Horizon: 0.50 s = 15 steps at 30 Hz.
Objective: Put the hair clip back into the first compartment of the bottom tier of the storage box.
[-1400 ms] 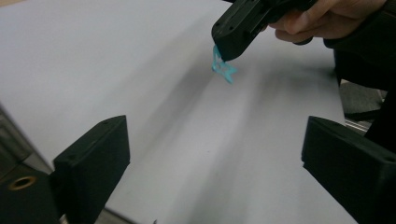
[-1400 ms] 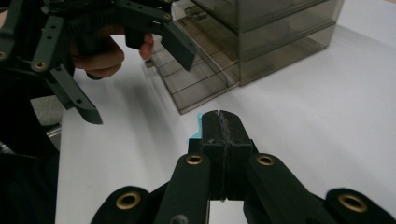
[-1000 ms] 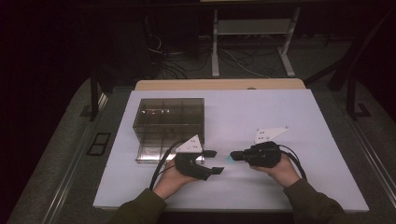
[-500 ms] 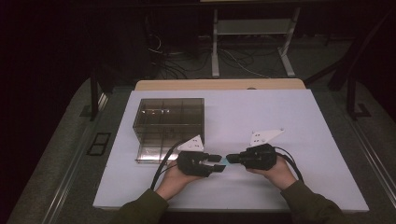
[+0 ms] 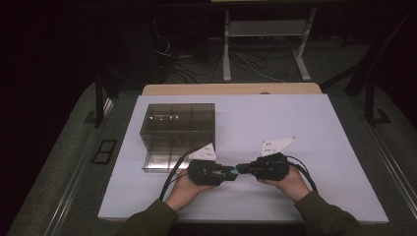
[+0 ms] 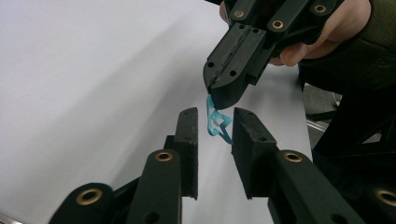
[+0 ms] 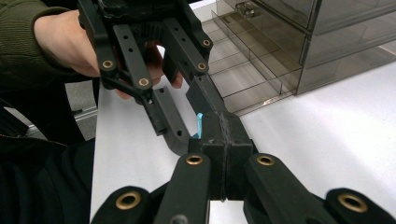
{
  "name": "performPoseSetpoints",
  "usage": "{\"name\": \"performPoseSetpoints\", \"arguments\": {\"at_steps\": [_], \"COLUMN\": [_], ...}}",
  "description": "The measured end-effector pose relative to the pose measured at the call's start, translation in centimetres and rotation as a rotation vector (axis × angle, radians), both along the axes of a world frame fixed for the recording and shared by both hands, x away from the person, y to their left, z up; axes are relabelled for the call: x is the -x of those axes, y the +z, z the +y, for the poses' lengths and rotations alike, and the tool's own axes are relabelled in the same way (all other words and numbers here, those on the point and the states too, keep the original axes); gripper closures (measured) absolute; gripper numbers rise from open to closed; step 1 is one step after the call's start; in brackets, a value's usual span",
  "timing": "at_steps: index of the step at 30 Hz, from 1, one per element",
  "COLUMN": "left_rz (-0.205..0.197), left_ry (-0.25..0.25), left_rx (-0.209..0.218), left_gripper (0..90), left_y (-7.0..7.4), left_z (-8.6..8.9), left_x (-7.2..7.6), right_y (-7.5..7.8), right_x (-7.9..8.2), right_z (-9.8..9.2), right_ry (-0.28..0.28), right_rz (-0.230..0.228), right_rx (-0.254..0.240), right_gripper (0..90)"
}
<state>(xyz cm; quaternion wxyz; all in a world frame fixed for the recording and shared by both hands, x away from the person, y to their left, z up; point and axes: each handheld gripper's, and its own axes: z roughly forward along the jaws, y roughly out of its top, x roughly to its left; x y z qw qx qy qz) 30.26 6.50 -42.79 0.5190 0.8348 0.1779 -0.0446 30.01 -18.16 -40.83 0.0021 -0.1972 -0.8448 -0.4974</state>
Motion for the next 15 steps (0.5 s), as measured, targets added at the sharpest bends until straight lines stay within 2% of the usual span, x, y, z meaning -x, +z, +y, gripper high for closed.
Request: {"name": "performPoseSetpoints", "arguments": {"at_steps": [6,15], "left_rz": [-0.005,-0.006], "left_ry": [-0.007,-0.013], "left_rx": [0.003,-0.009], "left_gripper": [76.0,77.6], "left_y": [0.04,0.07], "left_z": [-0.06,-0.03], "left_x": [0.11,0.1], "right_y": [0.01,-0.02], "right_x": [-0.01,-0.05], "right_z": [-0.01,-0.03], "right_ry": [0.001,0.01], "right_rz": [0.003,0.011], "right_rx": [-0.002,-0.002], "right_gripper": [88.4,87.8]}}
